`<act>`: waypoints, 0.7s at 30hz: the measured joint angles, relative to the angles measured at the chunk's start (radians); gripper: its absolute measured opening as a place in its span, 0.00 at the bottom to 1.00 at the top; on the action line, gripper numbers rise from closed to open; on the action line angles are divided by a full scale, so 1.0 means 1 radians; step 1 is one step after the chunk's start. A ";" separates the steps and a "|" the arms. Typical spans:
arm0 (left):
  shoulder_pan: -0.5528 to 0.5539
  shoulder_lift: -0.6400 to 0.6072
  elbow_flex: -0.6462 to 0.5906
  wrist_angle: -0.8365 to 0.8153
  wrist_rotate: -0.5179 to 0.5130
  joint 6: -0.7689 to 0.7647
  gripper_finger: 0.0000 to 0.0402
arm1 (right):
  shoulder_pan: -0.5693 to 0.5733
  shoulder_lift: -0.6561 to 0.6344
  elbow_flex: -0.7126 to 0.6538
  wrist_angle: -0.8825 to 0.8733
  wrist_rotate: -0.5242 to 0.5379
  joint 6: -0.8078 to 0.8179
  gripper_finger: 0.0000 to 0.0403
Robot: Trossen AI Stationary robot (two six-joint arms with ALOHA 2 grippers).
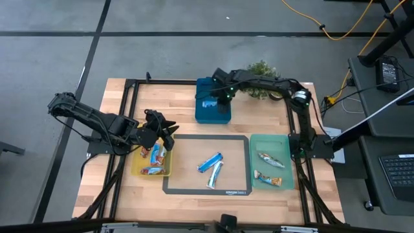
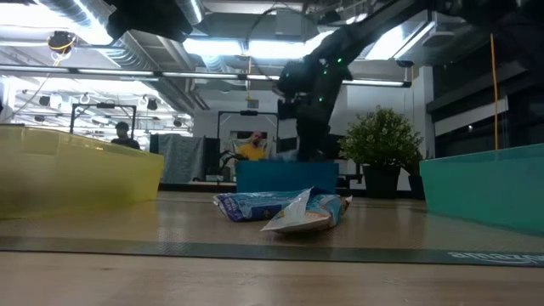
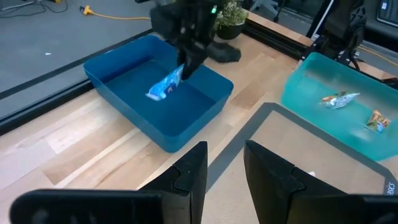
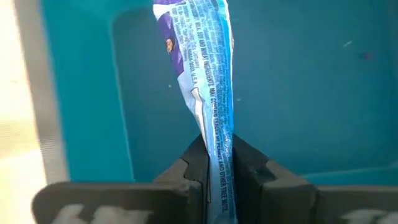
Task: Pick and place Granola Bars by type
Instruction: Put the blue granola bar into the blue bin
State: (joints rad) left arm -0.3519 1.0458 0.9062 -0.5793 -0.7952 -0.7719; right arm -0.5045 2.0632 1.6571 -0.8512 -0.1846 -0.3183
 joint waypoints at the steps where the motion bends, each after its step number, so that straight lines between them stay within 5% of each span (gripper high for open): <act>1: 0.000 0.000 0.000 0.000 0.000 0.000 0.24 | 0.000 0.018 0.012 -0.010 0.004 0.002 0.13; 21: 0.000 0.000 0.000 0.003 0.003 0.000 0.24 | 0.000 0.077 0.024 -0.026 -0.028 0.023 0.13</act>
State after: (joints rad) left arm -0.3519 1.0460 0.9062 -0.5762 -0.7921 -0.7721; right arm -0.5045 2.1407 1.6814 -0.8776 -0.2123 -0.2951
